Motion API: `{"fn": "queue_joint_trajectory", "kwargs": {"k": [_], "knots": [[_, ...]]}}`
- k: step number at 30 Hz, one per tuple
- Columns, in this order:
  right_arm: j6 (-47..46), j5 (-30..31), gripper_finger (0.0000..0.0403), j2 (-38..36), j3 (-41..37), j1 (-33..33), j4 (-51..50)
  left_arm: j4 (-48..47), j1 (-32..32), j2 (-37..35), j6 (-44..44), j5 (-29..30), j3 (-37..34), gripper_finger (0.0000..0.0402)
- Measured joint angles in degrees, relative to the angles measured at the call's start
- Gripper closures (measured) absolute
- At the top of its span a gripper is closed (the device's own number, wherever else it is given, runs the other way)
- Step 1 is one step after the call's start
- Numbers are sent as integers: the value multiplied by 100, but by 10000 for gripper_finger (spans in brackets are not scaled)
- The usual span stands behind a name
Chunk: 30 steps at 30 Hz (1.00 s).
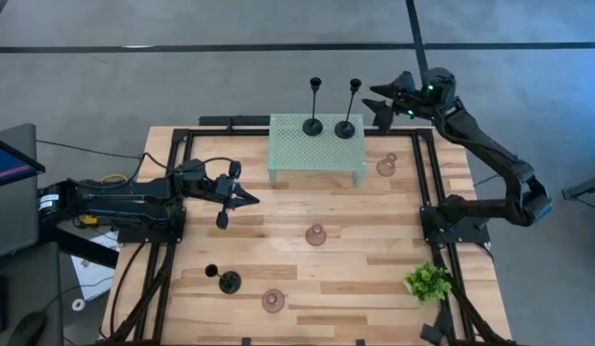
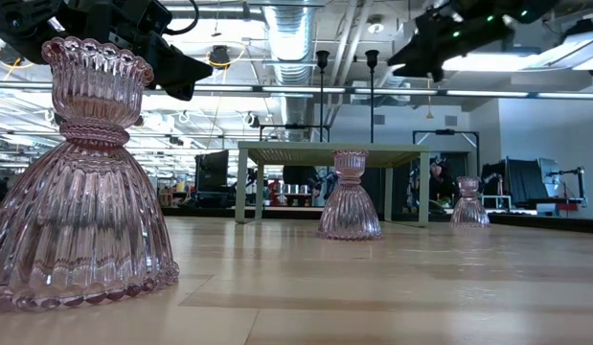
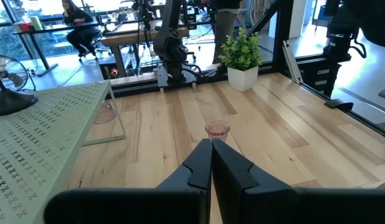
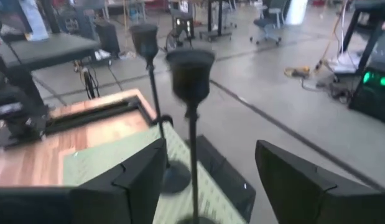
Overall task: Pick & Place candle stick holders
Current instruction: Put the black candle holder on the shelf
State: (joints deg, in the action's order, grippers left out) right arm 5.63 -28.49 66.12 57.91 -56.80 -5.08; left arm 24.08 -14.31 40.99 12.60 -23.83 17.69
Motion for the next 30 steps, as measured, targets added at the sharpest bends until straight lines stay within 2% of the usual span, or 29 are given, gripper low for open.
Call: {"fn": "queue_joint_trajectory", "kwargs": {"k": [7,15,18,23,30], "knots": [[80,-13,196,-747,0,-19,-1540,0,-1,0,0,0,0,390],[84,-17,253,-993,0,685,-3001,0,-2,0,0,0,0,390],[92,-17,274,-942,-111,1130,-3050,0,-1,0,-32,0,0,390],[89,-15,299,-718,-327,1968,-2943,-1,-1,0,-579,-1,0,390],[82,-11,314,-290,-636,3093,-2206,-1,0,-24,-732,-4,0,390]]}}
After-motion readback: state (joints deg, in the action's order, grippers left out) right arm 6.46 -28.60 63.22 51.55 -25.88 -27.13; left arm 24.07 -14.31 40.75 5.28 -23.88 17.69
